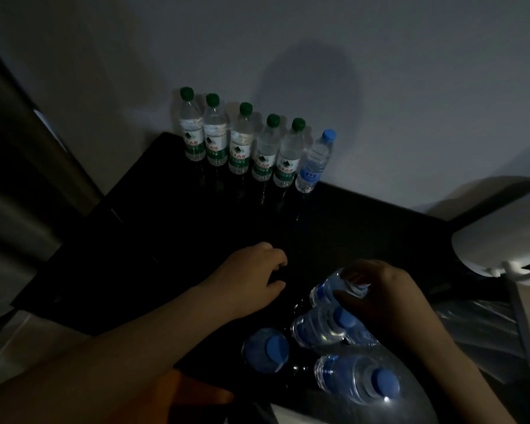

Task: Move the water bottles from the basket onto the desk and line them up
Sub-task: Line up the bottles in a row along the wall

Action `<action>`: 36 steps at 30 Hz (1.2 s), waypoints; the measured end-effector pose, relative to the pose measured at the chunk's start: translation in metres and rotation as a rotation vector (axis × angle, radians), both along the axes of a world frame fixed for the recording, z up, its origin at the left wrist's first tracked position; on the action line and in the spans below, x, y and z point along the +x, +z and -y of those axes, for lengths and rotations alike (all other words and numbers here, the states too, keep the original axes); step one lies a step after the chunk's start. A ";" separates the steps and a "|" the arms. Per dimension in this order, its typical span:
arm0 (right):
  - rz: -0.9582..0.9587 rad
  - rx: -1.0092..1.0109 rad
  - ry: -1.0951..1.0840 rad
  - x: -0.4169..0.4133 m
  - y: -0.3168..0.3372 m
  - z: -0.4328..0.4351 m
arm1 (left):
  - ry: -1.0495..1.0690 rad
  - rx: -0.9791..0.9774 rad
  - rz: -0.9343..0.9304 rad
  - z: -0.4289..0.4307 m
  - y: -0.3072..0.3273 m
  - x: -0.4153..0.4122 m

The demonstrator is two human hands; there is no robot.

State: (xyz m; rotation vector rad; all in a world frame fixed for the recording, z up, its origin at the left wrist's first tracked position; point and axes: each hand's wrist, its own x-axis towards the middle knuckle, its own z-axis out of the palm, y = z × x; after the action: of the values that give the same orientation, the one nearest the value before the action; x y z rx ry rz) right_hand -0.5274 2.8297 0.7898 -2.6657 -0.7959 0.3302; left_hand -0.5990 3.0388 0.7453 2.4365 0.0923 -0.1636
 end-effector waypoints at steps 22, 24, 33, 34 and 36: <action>-0.030 -0.087 -0.061 -0.033 -0.040 0.016 | -0.016 -0.087 -0.055 0.032 -0.009 -0.075; -0.022 -0.072 -0.042 -0.032 -0.042 0.014 | -0.032 -0.072 -0.051 0.033 -0.010 -0.075; -0.020 -0.054 -0.002 -0.026 -0.049 0.012 | -0.100 0.017 -0.027 0.035 -0.015 -0.069; -0.032 -0.046 -0.001 -0.025 -0.048 0.012 | -0.095 0.015 -0.027 0.034 -0.014 -0.068; -0.047 -0.043 -0.003 -0.022 -0.046 0.012 | -0.086 0.010 -0.030 0.030 -0.012 -0.067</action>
State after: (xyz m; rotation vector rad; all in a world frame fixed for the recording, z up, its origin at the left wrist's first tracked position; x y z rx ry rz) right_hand -0.5496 2.8182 0.7436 -2.6883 -0.7789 0.4115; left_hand -0.6662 3.0088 0.7330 2.4496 0.0013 -0.2388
